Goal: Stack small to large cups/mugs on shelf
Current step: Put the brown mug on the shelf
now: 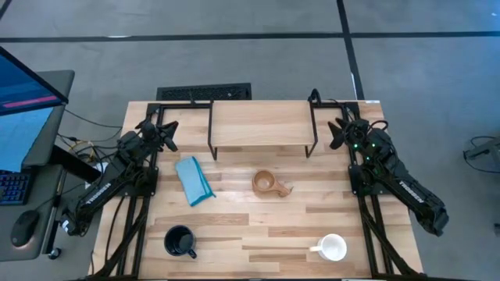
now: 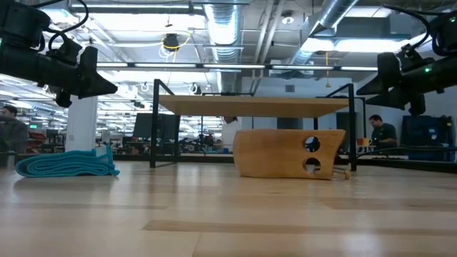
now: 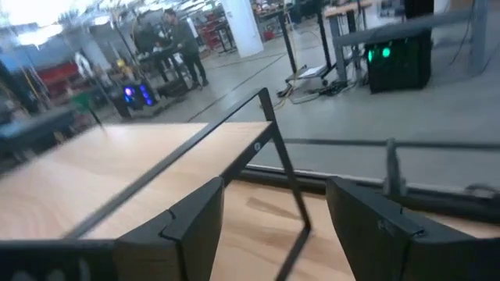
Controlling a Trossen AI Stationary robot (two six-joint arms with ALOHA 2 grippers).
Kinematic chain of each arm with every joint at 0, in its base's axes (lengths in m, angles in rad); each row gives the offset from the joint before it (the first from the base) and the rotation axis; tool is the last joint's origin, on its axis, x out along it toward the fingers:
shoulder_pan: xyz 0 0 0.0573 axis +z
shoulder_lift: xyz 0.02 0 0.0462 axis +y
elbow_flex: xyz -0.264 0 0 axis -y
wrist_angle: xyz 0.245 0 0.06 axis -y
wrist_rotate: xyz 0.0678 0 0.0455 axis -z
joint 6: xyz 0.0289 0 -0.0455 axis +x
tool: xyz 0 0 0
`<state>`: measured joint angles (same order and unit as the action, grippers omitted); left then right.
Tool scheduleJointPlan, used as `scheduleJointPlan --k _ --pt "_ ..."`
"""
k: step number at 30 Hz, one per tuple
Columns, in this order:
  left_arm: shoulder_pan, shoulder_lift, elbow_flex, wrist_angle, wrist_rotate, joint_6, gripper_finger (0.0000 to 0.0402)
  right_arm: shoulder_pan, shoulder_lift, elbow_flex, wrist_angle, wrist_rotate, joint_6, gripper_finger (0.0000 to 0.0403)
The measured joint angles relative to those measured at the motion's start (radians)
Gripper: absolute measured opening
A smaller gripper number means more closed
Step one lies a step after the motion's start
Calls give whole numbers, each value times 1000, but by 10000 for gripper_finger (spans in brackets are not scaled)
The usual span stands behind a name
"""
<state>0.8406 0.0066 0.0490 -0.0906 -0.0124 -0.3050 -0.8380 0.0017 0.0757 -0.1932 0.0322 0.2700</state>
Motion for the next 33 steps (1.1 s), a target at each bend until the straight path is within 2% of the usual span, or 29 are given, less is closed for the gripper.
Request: scheduleJointPlan --k 7,15,20,26,33 --pt "0 0 0 0 0 -1 30 -2 0 0 0 -1 -136 249" --pt "0 0 0 1 -1 -2 30 28 0 2 -5 -4 -137 249" --pt "0 0 -1 8 -1 29 30 74 0 3 94 -5 -211 249" --pt "0 0 -1 11 -2 85 30 157 43 116 89 -5 -252 249" --pt "0 0 -1 11 -2 84 30 283 181 254 82 -5 -253 249"
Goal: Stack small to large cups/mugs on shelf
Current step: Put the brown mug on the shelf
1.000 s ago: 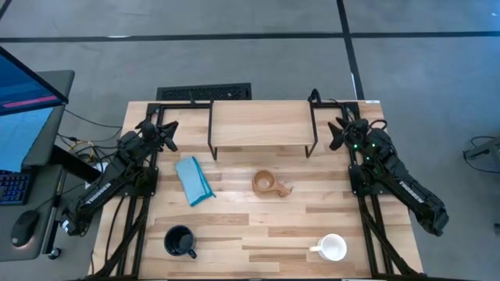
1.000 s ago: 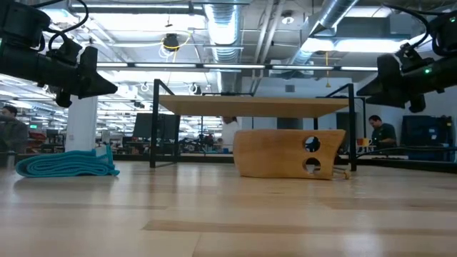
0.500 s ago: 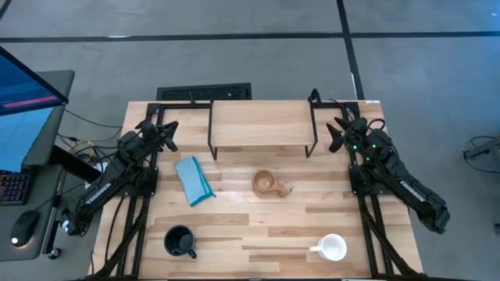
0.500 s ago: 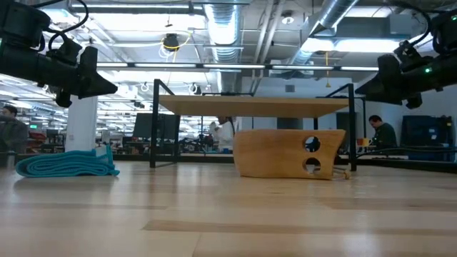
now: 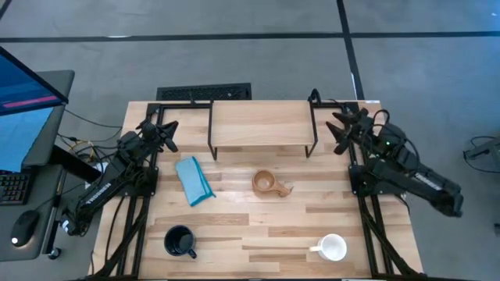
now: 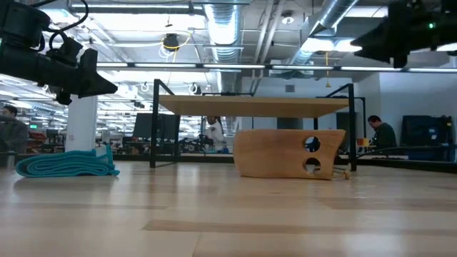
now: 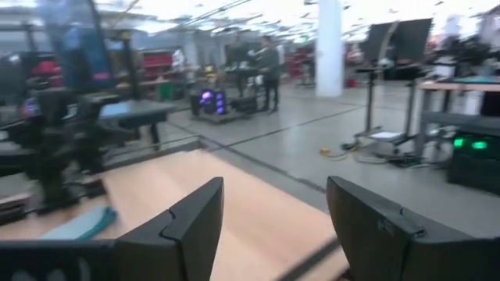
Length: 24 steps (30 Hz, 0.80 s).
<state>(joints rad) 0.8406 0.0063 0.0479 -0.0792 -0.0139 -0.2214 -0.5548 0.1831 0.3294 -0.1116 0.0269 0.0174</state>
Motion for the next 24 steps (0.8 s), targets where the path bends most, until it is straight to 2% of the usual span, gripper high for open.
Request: scheduleJointPlan --k 10,21,24 --pt "0 0 0 1 0 -1 30 214 326 217 -33 0 -96 249" --pt "0 0 0 -1 0 3 30 475 734 514 -209 5 -105 249" --pt "0 0 1 -3 0 -5 30 518 816 567 -281 61 -105 249"
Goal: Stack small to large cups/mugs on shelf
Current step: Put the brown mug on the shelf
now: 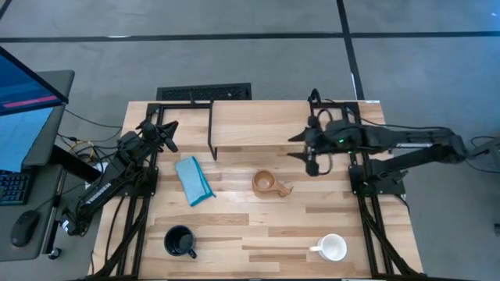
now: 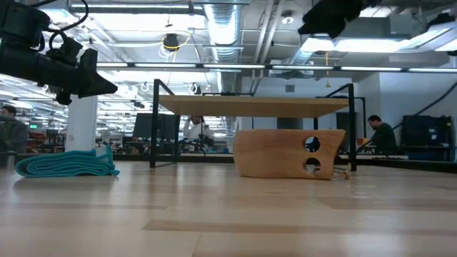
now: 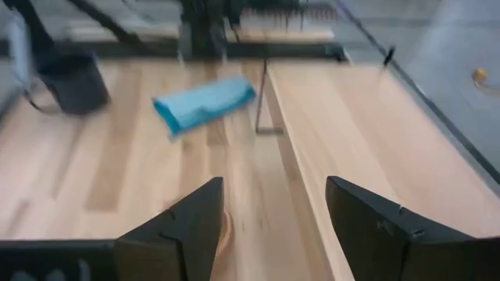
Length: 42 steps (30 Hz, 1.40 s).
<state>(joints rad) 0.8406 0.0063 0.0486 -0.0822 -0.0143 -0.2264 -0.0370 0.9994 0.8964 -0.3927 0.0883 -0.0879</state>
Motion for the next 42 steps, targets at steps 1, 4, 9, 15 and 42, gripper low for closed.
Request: scheduleJointPlan --k 1,4,9,15,42 --pt "0 0 0 0 0 0 30 11 26 9 -15 22 0 249" --pt "0 0 0 0 0 0 30 32 97 21 -26 47 0 249" --pt "0 0 0 -1 0 -1 30 64 204 21 -17 47 0 249" --pt "0 0 0 -3 0 52 30 85 330 21 63 48 1 249" --pt "0 0 1 -7 0 50 30 46 654 156 -30 63 210 249"
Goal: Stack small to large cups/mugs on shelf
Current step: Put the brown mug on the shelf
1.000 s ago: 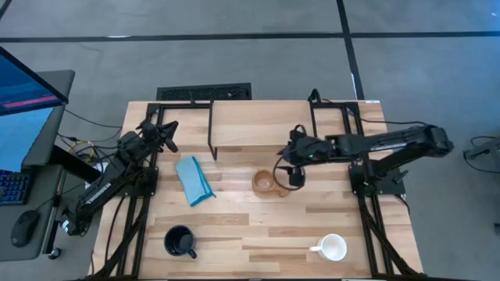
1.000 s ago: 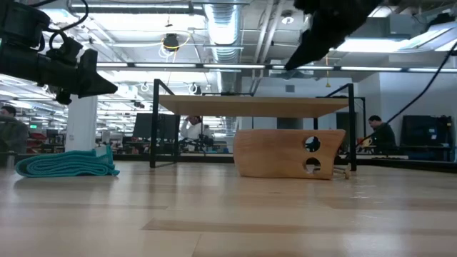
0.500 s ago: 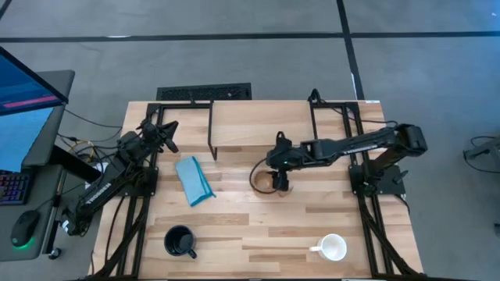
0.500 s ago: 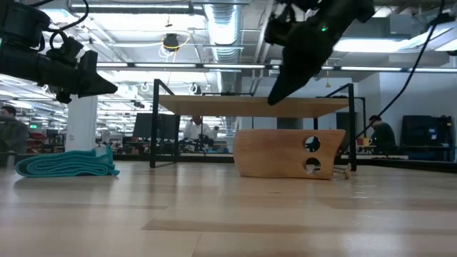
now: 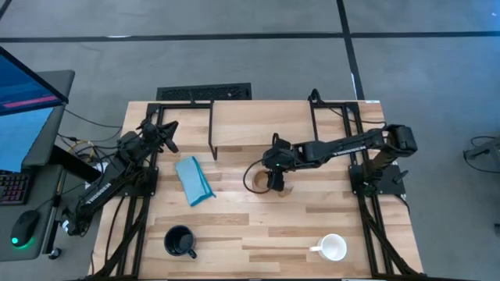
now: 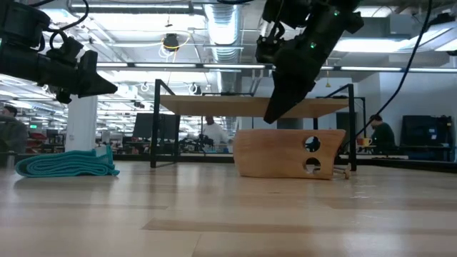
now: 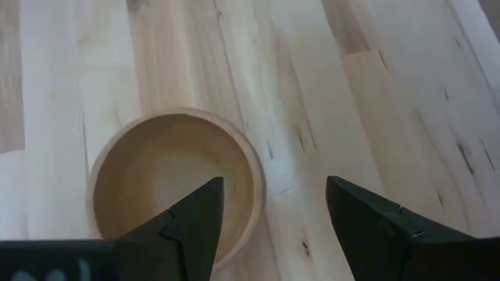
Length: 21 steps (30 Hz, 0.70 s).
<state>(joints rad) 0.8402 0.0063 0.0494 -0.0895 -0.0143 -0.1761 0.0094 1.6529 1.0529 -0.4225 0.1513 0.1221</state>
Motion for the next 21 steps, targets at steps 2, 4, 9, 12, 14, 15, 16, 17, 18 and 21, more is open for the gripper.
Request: scheduleJointPlan --k 2,4,9,12,14,15,16,17,18,21 --pt "0 0 0 0 0 0 30 4 -5 -2 -5 -6 9 249" --pt "0 0 0 0 0 0 30 10 -4 -4 -11 -22 50 249" --pt "0 0 0 0 0 0 30 32 21 -9 -23 -30 88 249" --pt "0 0 0 0 0 0 30 37 54 -9 -20 -30 90 249" --pt "0 0 0 0 0 0 30 36 78 -8 -18 -29 91 249" --pt "0 0 0 0 0 0 30 36 88 -8 -17 -27 91 249" --pt "0 0 0 0 0 0 30 35 100 -7 -14 -22 90 249" --pt "0 0 0 0 0 0 30 35 111 -7 -17 -22 90 249" --pt "0 0 0 0 0 0 30 34 120 -8 -22 -22 87 249" --pt "0 0 0 0 0 0 30 32 138 7 -40 -23 87 242"
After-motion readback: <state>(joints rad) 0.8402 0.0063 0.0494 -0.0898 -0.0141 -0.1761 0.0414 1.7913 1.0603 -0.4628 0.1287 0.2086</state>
